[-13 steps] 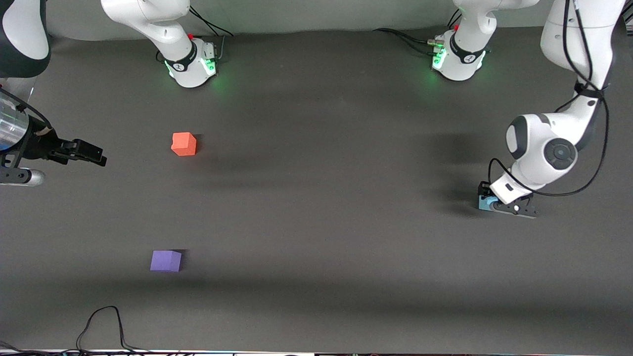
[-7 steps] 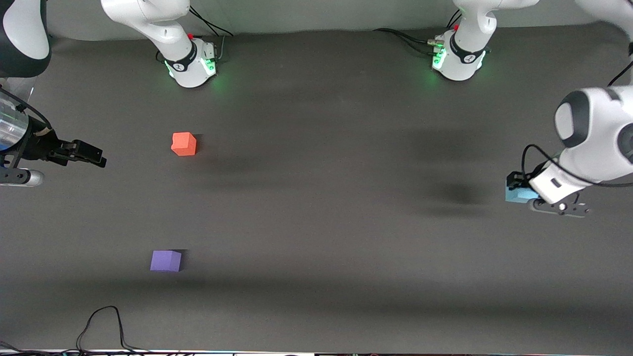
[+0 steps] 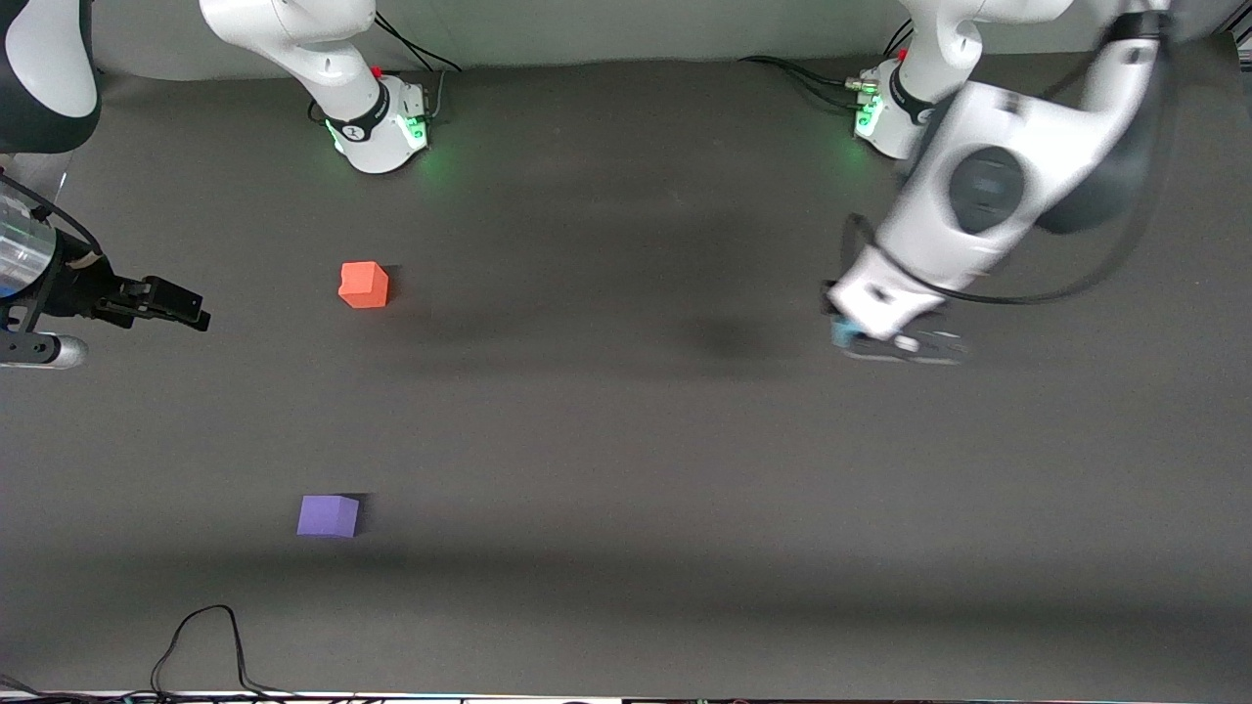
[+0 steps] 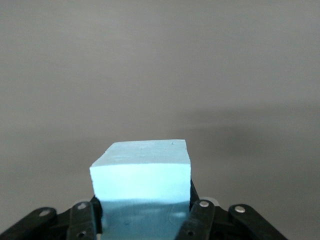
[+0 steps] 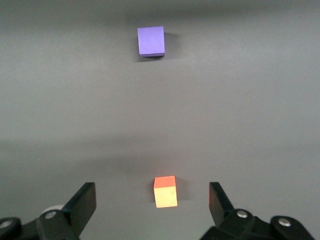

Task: Place blue block between orange and purple blocks
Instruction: 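Lift the blue block and carry it with the left gripper toward the table middle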

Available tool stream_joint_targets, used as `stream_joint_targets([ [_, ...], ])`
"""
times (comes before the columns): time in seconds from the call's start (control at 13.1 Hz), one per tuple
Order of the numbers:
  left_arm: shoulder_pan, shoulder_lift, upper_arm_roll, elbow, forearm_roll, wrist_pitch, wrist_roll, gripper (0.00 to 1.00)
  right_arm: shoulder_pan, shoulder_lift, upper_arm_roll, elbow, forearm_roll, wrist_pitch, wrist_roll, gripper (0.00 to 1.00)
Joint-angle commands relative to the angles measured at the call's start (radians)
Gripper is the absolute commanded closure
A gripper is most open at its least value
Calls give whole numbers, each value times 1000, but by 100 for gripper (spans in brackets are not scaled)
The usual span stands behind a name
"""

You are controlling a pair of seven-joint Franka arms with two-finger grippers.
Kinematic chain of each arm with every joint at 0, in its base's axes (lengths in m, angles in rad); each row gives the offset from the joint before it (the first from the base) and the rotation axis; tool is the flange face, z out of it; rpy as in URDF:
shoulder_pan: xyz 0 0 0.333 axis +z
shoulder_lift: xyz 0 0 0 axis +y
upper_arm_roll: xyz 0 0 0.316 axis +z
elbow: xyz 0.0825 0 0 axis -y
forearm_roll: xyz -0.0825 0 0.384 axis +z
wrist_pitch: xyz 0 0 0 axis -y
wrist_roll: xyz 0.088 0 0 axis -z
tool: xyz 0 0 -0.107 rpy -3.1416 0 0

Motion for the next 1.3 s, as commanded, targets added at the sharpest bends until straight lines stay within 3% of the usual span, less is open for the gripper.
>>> stream_joint_targets([
  [0.0, -150, 169, -25, 181, 5, -10, -211, 53, 4, -4, -4, 3, 0, 6, -38, 0],
  [0.15, -268, 319, -25, 291, 7, 51, -352, 53, 5, -4, -3, 3, -1, 6, -38, 0],
  [0.46, -405, 529, -22, 309, 22, 261, -488, 50, 2, -2, -6, -1, 0, 6, -39, 0],
  [0.69, -437, 603, -17, 310, 78, 336, -595, 49, 4, 6, -6, -14, 0, -5, -39, 0],
  [0.99, -439, 634, -14, 310, 99, 362, -601, 45, 5, 7, -1, -15, 14, -11, -39, 0],
  [1.07, -437, 636, -14, 310, 106, 362, -601, 32, 5, 3, -1, -14, 20, -13, -49, 0],
  [1.15, -437, 634, -14, 310, 114, 361, -600, 0, 7, -1, 0, -9, 56, -14, -50, 1],
  [1.22, -436, 628, -14, 310, 118, 350, -600, 0, 7, -1, 0, -6, 105, -14, -49, 1],
])
